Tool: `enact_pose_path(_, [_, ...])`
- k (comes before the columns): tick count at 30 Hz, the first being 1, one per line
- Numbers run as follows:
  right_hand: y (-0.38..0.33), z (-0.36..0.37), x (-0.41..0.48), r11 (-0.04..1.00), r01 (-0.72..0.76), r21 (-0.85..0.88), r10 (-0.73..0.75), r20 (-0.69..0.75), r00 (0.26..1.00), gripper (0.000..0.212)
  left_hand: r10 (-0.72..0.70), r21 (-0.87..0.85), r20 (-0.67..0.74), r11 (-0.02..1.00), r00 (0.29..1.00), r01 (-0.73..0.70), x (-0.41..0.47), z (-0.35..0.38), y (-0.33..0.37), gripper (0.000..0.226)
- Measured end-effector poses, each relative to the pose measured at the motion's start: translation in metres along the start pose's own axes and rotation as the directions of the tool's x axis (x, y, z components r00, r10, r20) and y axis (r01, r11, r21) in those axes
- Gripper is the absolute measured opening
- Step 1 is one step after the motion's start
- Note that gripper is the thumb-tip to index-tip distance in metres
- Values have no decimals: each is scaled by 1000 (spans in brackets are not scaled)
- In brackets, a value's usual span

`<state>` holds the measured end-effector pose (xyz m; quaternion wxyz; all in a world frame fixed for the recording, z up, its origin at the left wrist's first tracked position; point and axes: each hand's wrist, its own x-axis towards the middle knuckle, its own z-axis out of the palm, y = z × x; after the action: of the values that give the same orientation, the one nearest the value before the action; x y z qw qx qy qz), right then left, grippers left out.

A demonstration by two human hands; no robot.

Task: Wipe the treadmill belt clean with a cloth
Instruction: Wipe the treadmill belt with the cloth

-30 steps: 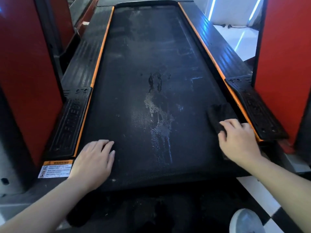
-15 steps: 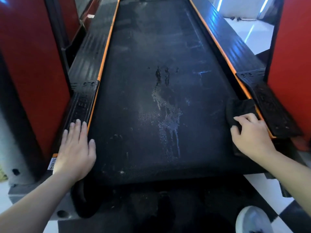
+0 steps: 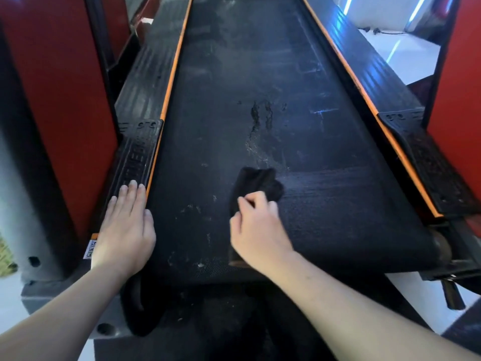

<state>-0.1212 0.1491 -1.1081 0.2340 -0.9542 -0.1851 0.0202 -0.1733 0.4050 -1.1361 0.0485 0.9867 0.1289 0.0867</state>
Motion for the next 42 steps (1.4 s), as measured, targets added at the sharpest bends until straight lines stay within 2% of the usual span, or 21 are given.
enact_pose_path(3, [-44,20,4,995,56,87,-62,72,995,41,-31,-100,-1,995,1000,30,0,-2,-1,53])
enact_pose_path(6, [-80,38,5,982,92,168,-117,148,982,47,-77,-210,-30,975,997,69,-1,-5,2,51])
enact_pose_path(13, [-98,58,16,921,94,378,-158,144,977,38,-120,-306,-22,946,992,108,-4,-12,9,52])
enact_pose_path(18, [-74,59,24,928,249,278,-273,52,960,44,-101,-233,-24,968,995,92,-4,-11,8,52])
enact_pose_path(22, [-43,48,27,938,246,244,-269,64,961,44,-62,-149,-23,987,998,58,-3,-5,7,50])
enact_pose_path(25, [-13,29,27,951,197,238,-218,67,974,39,-39,-105,2,994,999,39,-3,-4,6,51])
enact_pose_path(32, [80,-28,29,986,-12,163,5,46,999,32,-60,-96,-9,994,998,58,-2,-7,8,55])
enact_pose_path(35, [116,-54,28,985,-109,136,99,72,992,31,-81,-105,-6,991,997,80,-2,-6,8,55])
enact_pose_path(42, [200,-105,15,961,-275,20,276,-38,960,28,-92,-120,-16,989,996,89,-3,-6,8,54])
